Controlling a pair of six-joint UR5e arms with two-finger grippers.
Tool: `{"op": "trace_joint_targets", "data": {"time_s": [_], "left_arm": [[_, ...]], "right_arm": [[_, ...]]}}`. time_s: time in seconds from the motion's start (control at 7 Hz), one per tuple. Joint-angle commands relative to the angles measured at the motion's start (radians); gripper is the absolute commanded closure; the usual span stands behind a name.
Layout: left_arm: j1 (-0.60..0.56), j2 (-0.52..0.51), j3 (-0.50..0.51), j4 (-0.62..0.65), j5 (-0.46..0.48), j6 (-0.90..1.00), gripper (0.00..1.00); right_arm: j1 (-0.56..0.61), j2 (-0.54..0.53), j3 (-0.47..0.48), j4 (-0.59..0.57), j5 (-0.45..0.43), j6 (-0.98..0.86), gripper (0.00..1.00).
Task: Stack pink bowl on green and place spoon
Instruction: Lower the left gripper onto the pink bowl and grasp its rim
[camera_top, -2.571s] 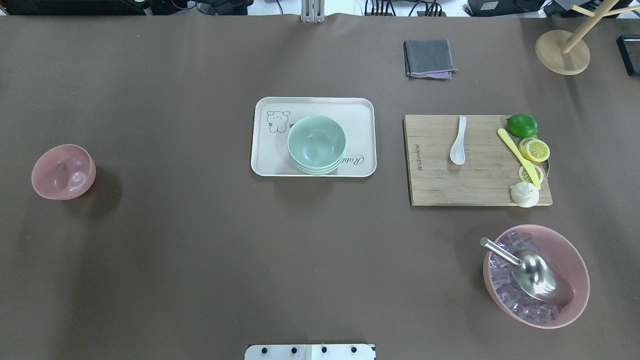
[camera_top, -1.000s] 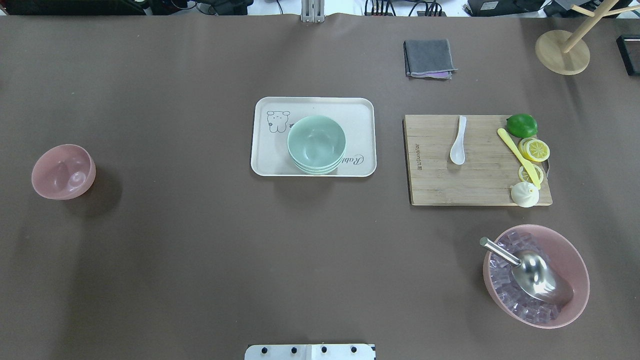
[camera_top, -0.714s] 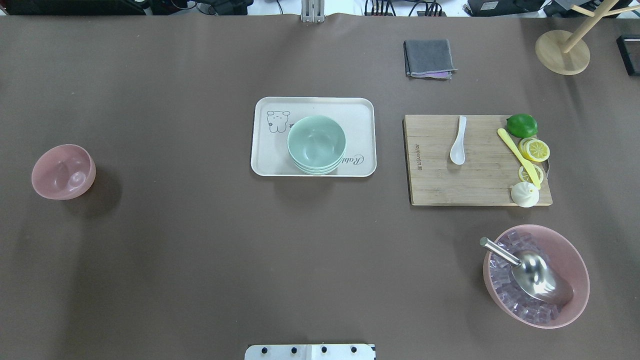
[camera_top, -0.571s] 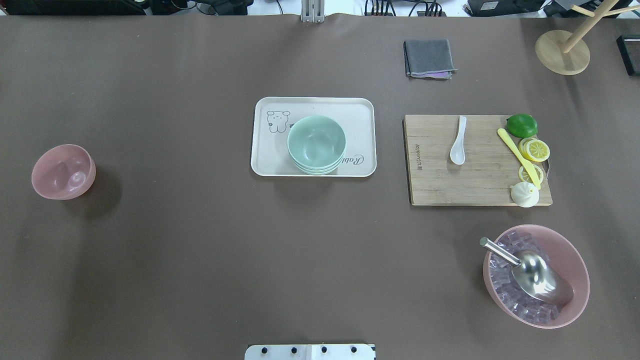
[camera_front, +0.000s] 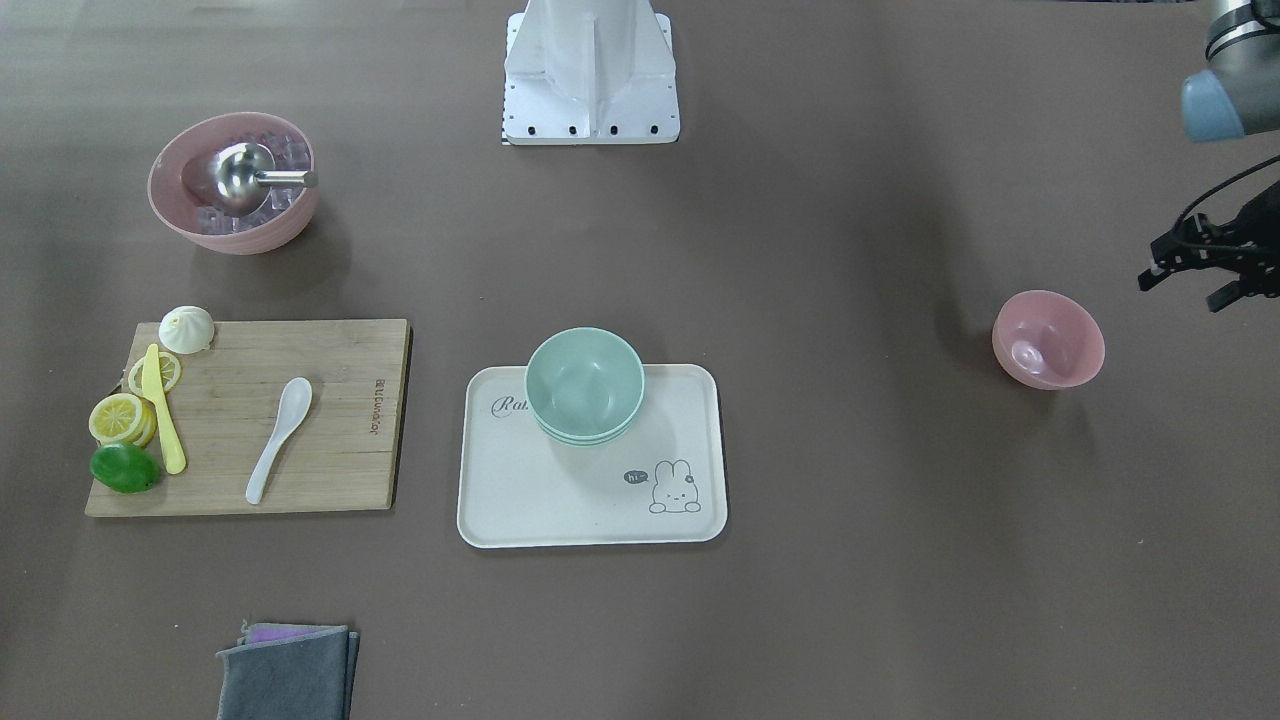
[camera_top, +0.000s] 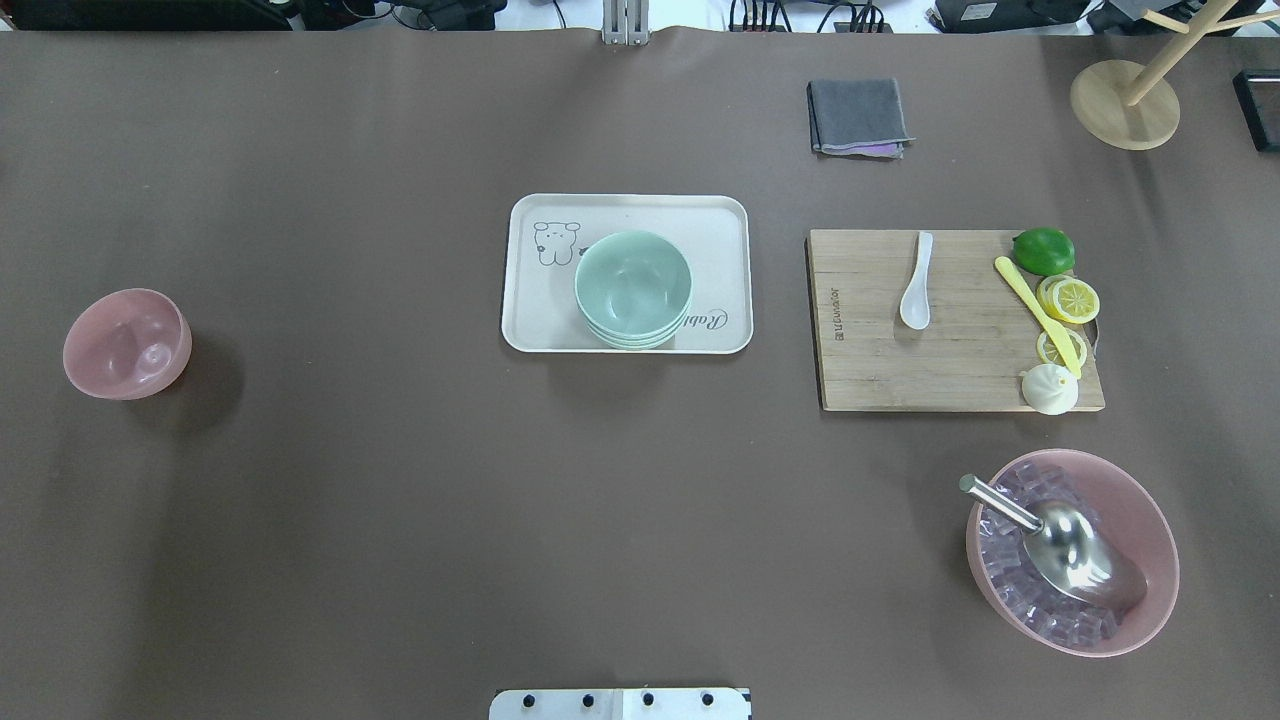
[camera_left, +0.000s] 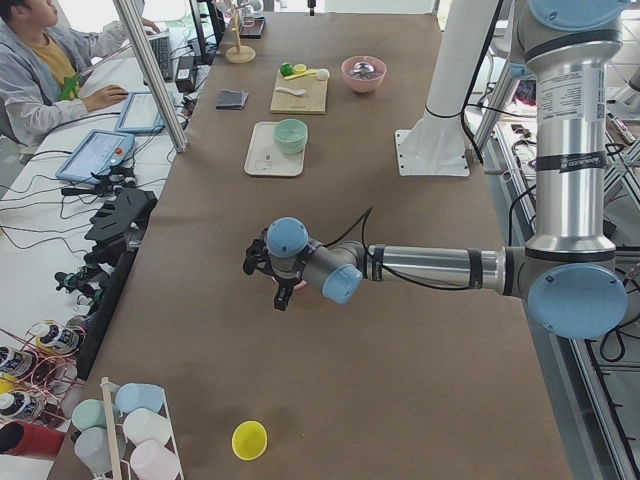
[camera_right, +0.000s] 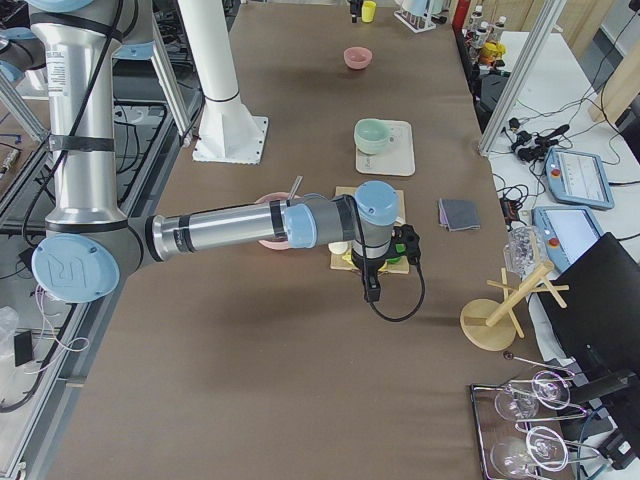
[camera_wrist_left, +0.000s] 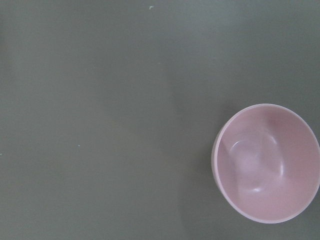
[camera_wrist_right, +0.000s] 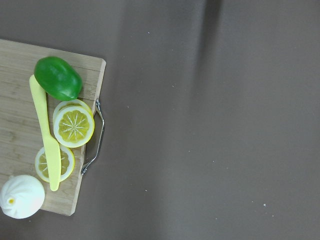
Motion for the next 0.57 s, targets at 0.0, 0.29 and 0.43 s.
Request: {"op": "trace_joint_targets", "data": {"time_s": [0.0, 0.29, 0.43], "left_arm": [[0.12, -0.074, 0.077, -0.007, 0.074, -0.08, 0.16], [0.13, -0.146, 0.175, -0.013, 0.075, -0.079, 0.41], [0.131, -0.148, 0.177, -0.015, 0.074, -0.076, 0.99]], "right_arm": [[-0.025, 0.003, 0.007, 0.0, -0.002, 0.009, 0.0], [-0.033, 0.003, 0.009, 0.0, 0.0, 0.014, 0.0], [-0.033, 0.003, 0.012, 0.0, 0.0, 0.014, 0.0]]}}
